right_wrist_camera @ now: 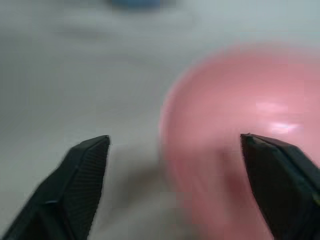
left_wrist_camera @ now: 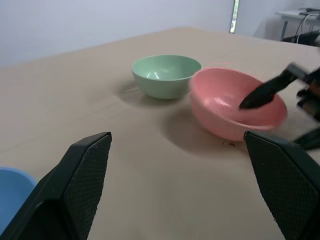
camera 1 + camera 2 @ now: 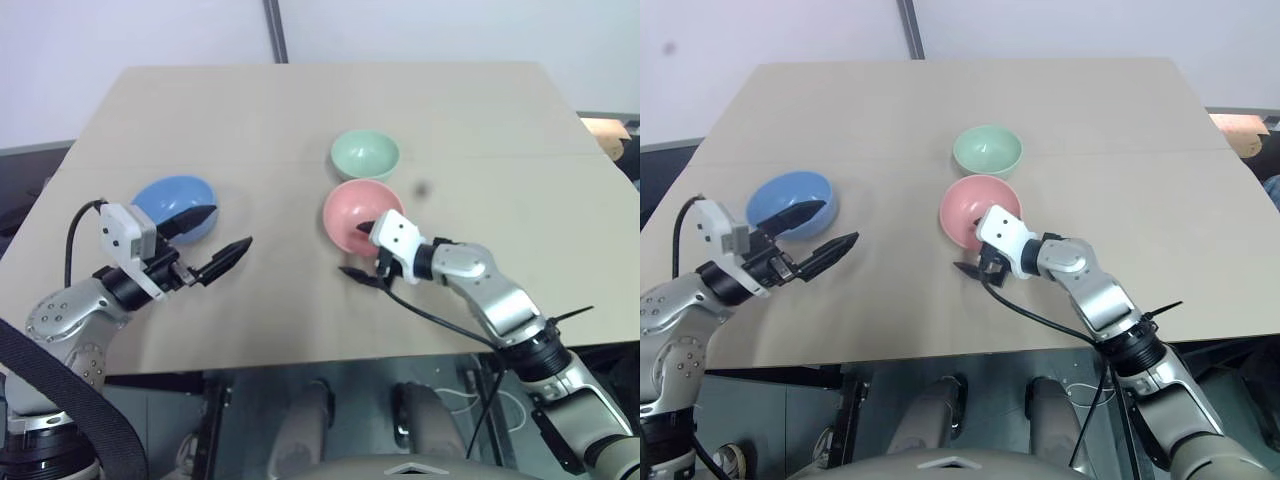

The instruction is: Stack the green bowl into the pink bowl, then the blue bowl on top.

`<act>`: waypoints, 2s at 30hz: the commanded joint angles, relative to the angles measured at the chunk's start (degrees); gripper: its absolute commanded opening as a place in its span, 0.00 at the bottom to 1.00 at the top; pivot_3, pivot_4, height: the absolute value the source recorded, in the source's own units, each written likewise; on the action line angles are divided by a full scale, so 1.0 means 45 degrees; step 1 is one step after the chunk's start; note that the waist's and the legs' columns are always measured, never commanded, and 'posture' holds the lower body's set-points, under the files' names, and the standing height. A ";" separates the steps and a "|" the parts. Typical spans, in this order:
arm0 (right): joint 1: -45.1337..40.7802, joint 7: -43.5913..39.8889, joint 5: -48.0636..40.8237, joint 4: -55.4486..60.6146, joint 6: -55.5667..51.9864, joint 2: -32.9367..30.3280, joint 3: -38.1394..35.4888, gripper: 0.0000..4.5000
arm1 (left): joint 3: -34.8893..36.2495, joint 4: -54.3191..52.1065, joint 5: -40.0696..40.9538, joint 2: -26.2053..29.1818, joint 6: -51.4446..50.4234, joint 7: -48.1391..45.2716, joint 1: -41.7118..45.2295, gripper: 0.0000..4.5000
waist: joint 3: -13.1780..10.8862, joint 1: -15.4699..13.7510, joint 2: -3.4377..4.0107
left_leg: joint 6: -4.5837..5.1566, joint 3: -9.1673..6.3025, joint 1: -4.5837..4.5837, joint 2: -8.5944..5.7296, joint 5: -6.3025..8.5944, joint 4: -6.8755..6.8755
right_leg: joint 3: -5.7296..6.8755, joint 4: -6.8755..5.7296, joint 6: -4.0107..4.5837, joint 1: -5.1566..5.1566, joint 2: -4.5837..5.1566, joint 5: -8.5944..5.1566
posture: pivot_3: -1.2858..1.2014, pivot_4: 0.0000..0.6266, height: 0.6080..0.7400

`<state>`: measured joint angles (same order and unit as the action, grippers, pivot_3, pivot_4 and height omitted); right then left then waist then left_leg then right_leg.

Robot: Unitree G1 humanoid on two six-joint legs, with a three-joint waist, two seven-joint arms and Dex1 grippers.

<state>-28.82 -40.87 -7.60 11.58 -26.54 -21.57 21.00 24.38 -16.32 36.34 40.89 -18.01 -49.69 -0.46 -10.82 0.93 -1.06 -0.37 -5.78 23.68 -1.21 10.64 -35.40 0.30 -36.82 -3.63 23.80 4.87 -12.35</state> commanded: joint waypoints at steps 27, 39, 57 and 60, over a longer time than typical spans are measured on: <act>-1.0154 -0.0465 0.6614 -1.7377 1.3446 -0.1161 0.1270 0.99 | 0.0942 -0.1351 0.2550 -0.0809 -0.0229 -0.0221 -0.0084 1.00 | -0.0016 0.0570 0.0004 | -0.0010 0.0082 -0.0013 0.0009 -0.0008 0.0050 | -0.0066 0.0008 0.0039 0.0037 -0.0013 0.0056 | 0.52 0.24 1.00; -1.1355 0.4704 1.0271 -1.9189 1.3713 0.0723 0.3201 0.99 | 0.1214 -0.1996 0.2688 -0.0840 -0.0183 0.0228 -0.0706 1.00 | -0.0024 0.0616 0.0017 | -0.0030 0.0087 0.0000 0.0009 -0.0019 0.0055 | -0.0100 -0.0010 0.0045 0.0077 -0.0026 0.0058 | 0.52 0.24 1.00; -1.1061 0.5632 1.1712 -1.9807 1.3392 0.1236 0.3871 0.01 | 0.2121 -0.3325 0.2933 -0.1101 -0.0089 0.0990 -0.2233 1.00 | -0.0029 0.0660 0.0027 | -0.0031 0.0102 -0.0003 0.0015 -0.0020 0.0057 | -0.0122 -0.0026 0.0048 0.0090 -0.0037 0.0058 | 0.52 0.24 1.00; -1.1050 0.5678 1.1694 -1.9795 1.3467 0.1117 0.3757 0.01 | 0.2101 -0.3339 0.2942 -0.1109 -0.0059 0.1038 -0.2303 1.00 | -0.0029 0.0659 0.0027 | -0.0031 0.0103 -0.0004 0.0016 -0.0020 0.0057 | -0.0124 -0.0028 0.0048 0.0092 -0.0038 0.0059 | 0.52 0.24 1.00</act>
<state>-77.74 -16.40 45.35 -78.13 33.97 -15.74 38.53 31.89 -28.73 48.69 35.90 -19.48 -45.25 -10.65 -10.95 3.90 -0.94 -0.51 -5.32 23.66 -1.14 10.55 -35.14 -0.26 -36.95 -3.41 24.22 4.70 -12.08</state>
